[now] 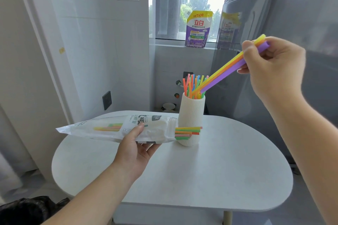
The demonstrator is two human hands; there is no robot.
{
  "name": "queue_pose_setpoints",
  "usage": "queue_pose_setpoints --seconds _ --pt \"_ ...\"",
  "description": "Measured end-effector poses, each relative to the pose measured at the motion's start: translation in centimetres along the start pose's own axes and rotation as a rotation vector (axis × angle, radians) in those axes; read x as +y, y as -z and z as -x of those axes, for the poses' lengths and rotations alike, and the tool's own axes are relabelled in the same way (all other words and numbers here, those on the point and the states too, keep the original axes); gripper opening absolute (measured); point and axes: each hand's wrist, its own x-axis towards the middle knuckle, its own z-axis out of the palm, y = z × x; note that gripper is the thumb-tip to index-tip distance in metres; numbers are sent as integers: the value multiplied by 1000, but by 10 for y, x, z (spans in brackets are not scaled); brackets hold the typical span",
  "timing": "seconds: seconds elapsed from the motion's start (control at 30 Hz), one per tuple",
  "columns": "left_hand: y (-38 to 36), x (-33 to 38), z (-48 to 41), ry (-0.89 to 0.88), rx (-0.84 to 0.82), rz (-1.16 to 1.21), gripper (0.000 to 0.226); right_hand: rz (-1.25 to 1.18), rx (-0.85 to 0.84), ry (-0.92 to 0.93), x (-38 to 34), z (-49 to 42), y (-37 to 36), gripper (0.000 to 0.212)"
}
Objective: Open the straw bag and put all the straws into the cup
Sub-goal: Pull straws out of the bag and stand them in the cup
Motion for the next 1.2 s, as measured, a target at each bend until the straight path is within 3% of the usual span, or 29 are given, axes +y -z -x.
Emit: queue_pose_setpoints --seconds 0.27,0.57,0.77,1.03,1.2 --pt "1 0 -2 6 -1 -16 35 115 -188 -14 1 -22 -33 23" --pt "0 -2 -1 14 9 -2 38 179 -318 -63 15 -38 -60 25" --pt "-1 -3 -2 16 13 1 38 298 -492 -89 25 -42 -77 30" --pt "-1 -2 -2 16 14 -7 39 519 -612 116 44 -21 -94 31" --pt "-2 -2 0 14 8 -12 37 525 -589 105 54 -13 -99 49"
